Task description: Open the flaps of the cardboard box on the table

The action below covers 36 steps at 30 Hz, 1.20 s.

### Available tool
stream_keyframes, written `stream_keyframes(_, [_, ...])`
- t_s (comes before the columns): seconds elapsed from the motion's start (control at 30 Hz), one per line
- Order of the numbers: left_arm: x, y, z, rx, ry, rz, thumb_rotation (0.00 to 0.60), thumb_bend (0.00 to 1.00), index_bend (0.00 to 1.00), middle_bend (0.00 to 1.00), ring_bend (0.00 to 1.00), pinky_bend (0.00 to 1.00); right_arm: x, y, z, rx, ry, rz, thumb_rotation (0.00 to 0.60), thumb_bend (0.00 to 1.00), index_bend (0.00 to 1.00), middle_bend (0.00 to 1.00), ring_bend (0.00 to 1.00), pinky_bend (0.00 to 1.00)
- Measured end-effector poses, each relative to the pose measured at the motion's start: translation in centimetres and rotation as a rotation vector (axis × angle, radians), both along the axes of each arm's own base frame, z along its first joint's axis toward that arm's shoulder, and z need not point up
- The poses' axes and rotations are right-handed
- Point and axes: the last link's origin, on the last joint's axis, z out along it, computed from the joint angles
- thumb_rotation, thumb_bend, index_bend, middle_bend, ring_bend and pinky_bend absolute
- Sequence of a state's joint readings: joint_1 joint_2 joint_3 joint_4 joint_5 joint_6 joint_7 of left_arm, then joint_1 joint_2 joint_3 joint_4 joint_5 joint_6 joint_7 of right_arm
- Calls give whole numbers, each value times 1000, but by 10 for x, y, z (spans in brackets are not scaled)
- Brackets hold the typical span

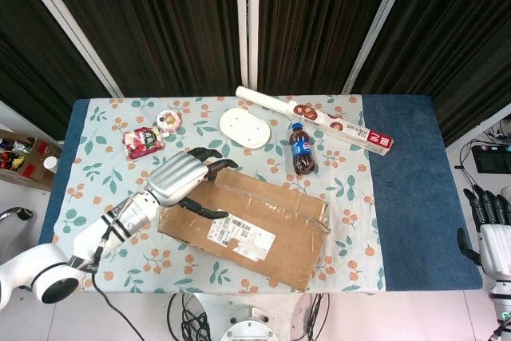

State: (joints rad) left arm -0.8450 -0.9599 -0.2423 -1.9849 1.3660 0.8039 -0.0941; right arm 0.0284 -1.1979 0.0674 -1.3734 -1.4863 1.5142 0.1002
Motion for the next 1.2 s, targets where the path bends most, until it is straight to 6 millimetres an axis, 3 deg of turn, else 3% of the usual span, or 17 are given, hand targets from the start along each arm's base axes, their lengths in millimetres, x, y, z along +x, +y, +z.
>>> stream_keyframes(0.47, [-43,-57,50,38,-85,7,89,16,138,655,206,209,14,-3,-1,-6,33,56,600,389,0,0,0,0])
stream_keyframes(0.73, [-79,-91,73,9,-126,69,78,12,136,691,229,209,26,-5,-4,9,38,82,600,382,0,0,0,0])
stream_keyframes(0.9, [-105,-95,81,11,-109,139,64,11,136,671,232,209,29,-4,-6,17,38,86,600,381,0,0,0,0])
stream_keyframes(1.0, [-116,-92,84,38,-114,164,57,14,132,575,231,209,32,-3,-3,3,37,90,600,380,0,0,0,0])
stream_keyframes(1.07, [-120,-90,84,57,-111,174,108,19,124,449,226,210,34,-3,1,-8,32,91,600,378,0,0,0,0])
stream_keyframes(1.2, [-120,-89,77,98,-80,142,321,23,118,221,185,213,43,-4,14,-42,13,89,600,373,0,0,0,0])
